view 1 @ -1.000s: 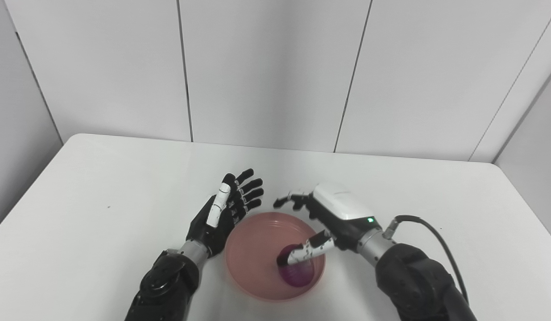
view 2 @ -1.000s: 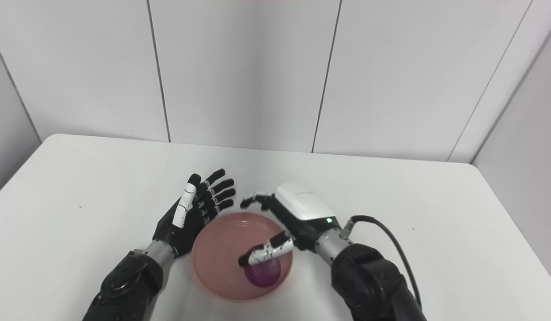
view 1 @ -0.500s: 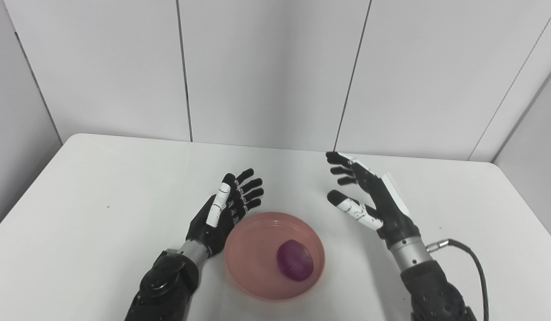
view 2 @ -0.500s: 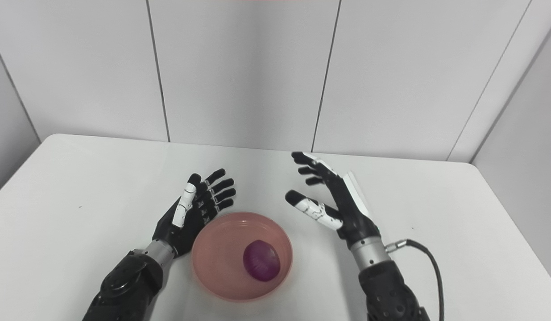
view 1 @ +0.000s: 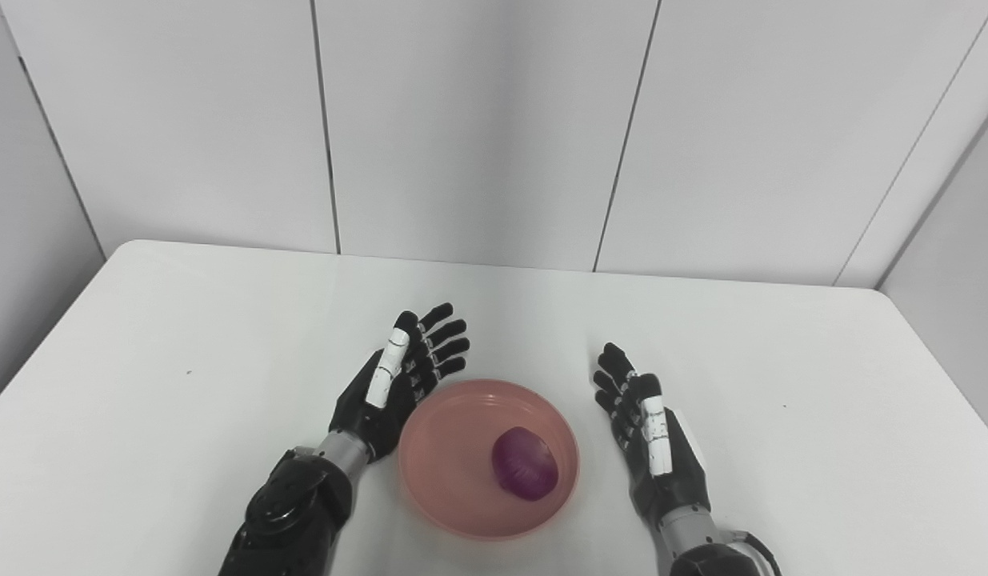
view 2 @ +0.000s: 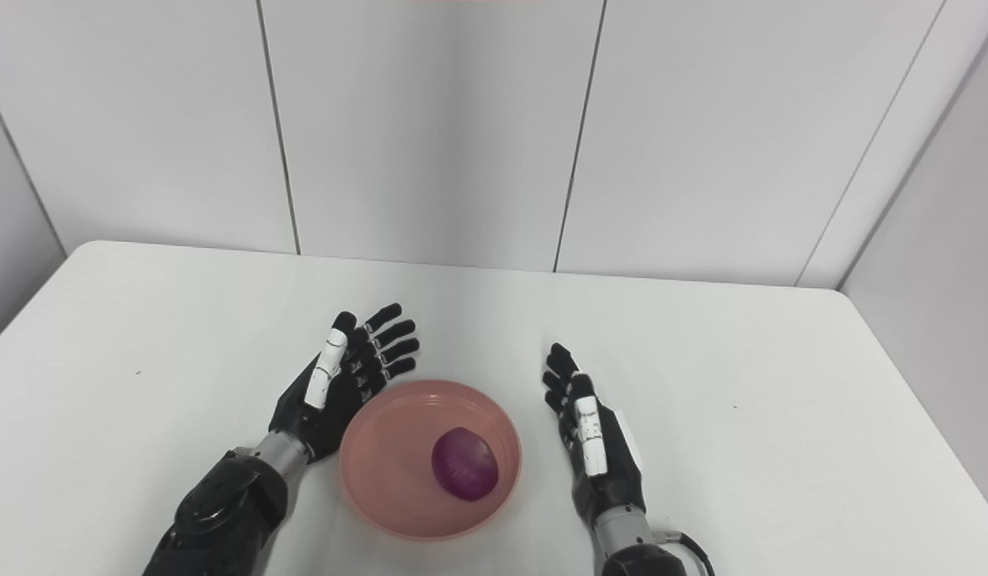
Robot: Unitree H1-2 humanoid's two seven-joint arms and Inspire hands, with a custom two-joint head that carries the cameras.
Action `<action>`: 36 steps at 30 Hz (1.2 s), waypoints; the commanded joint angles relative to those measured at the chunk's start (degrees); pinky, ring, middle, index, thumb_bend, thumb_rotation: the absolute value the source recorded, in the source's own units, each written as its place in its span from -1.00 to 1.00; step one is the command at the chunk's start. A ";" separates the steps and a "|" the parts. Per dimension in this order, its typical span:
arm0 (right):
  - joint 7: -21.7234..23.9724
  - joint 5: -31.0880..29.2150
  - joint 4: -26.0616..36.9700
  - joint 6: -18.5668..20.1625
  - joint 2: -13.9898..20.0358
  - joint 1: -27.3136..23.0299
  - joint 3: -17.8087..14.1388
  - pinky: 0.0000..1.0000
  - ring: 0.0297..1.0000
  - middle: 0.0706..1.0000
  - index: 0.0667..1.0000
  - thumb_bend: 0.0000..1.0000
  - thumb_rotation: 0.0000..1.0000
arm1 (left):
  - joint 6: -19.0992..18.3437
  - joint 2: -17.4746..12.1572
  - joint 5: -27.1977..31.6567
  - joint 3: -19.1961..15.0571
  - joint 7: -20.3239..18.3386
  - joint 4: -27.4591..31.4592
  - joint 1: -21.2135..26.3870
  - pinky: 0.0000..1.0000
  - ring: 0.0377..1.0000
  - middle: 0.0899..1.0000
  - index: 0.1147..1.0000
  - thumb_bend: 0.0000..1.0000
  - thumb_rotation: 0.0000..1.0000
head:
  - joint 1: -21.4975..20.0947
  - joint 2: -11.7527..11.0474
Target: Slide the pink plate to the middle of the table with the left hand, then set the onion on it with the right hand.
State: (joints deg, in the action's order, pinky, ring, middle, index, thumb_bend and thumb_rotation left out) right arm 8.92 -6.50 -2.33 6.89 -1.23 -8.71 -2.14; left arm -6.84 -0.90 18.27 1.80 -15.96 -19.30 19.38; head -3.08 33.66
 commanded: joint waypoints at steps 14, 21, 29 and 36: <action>1.16 -1.47 -7.77 -1.64 0.76 -1.25 2.80 1.00 0.89 0.87 0.87 0.81 0.91 | -4.81 -0.49 -2.43 0.27 1.70 -2.79 -4.61 0.74 0.74 0.74 0.74 0.64 0.75 | 0.16 0.26; 0.77 -0.68 -7.54 -1.99 1.06 -1.34 3.17 1.00 0.88 0.87 0.88 0.77 0.92 | -4.71 -0.53 -2.41 0.25 1.61 -2.80 -4.58 0.74 0.74 0.75 0.75 0.63 0.76 | 0.20 0.22; 0.63 -0.86 -6.91 -1.58 1.05 -1.30 3.12 1.00 0.87 0.86 0.87 0.76 0.91 | -4.94 -0.52 -2.35 0.20 1.69 -2.71 -4.67 0.74 0.74 0.74 0.74 0.65 0.76 | 0.29 0.33; 0.14 -1.05 -6.37 -1.14 1.09 -1.27 3.06 0.99 0.87 0.86 0.86 0.76 0.90 | -5.08 -0.45 -2.13 0.11 1.61 -2.65 -4.69 0.74 0.74 0.74 0.74 0.65 0.75 | 0.27 0.41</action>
State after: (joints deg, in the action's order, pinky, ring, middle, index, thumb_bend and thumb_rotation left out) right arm 9.30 -7.37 -7.45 3.95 -0.03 -11.21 0.76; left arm -6.84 -0.91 17.71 1.81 -15.96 -18.86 18.87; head -2.81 34.10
